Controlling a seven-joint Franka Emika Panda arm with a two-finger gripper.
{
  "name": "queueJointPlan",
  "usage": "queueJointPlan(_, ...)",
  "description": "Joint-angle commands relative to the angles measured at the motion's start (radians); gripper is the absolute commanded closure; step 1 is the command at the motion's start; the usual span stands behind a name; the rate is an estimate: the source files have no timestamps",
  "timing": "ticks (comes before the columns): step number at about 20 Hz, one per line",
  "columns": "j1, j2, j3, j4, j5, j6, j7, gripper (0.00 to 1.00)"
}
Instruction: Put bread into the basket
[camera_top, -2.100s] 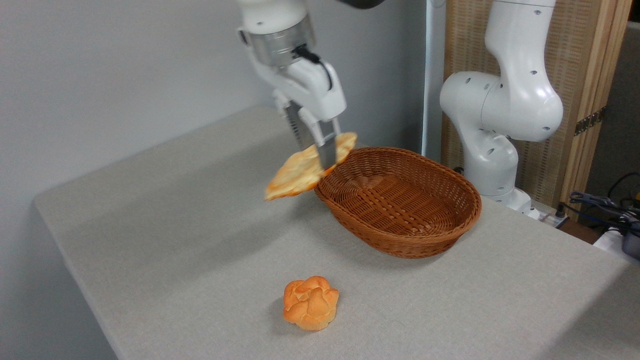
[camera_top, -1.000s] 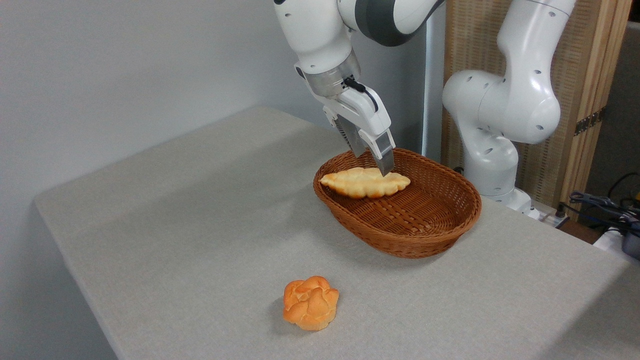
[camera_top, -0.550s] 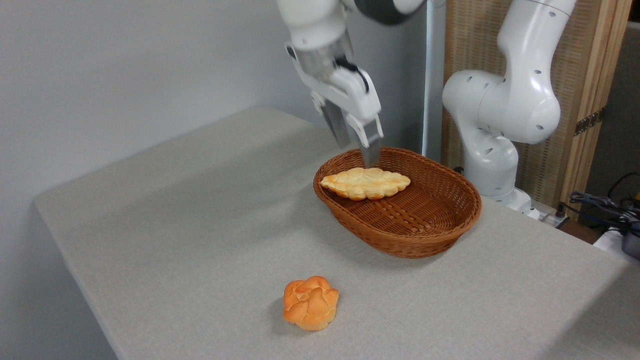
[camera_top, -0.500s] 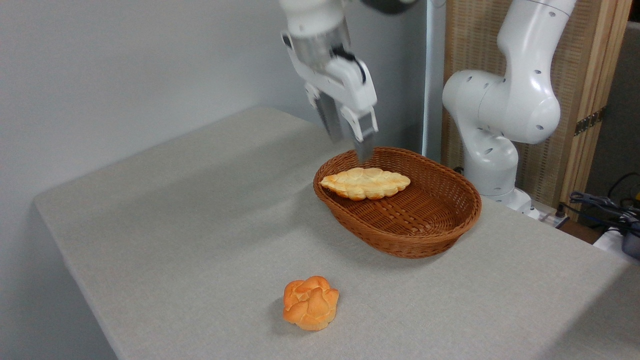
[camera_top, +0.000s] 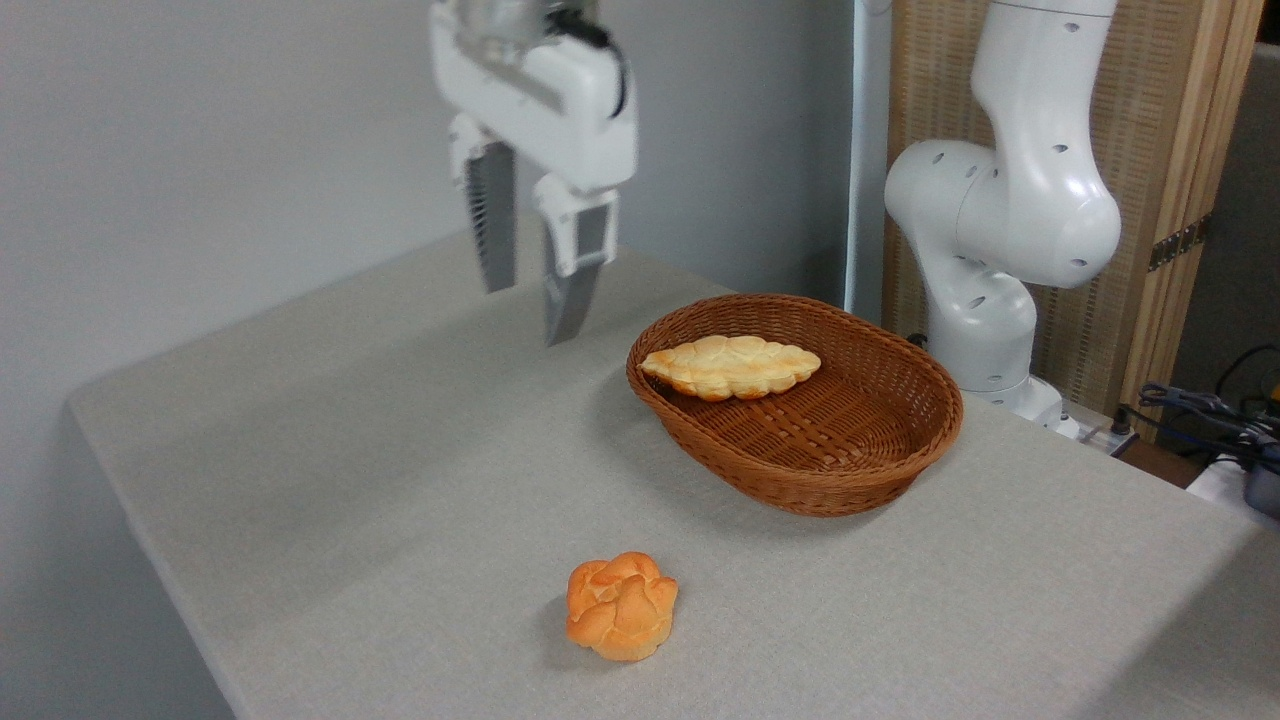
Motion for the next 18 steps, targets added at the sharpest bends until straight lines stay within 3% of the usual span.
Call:
queueJointPlan(1, -0.003, 0.119, 0.004, 0.127, 0.005, -0.032, -0.004, 0.0)
queueJointPlan(4, 0.055, 0.151, -0.047, 0.187, 0.011, -0.104, -0.006, 0.0)
queueJointPlan(9, 0.057, 0.177, -0.053, 0.241, 0.032, -0.202, -0.06, 0.0)
queueJointPlan(15, 0.057, 0.179, -0.055, 0.247, 0.109, -0.203, -0.05, 0.0)
queueJointPlan(18, 0.057, 0.182, -0.058, 0.247, 0.114, -0.204, -0.054, 0.0)
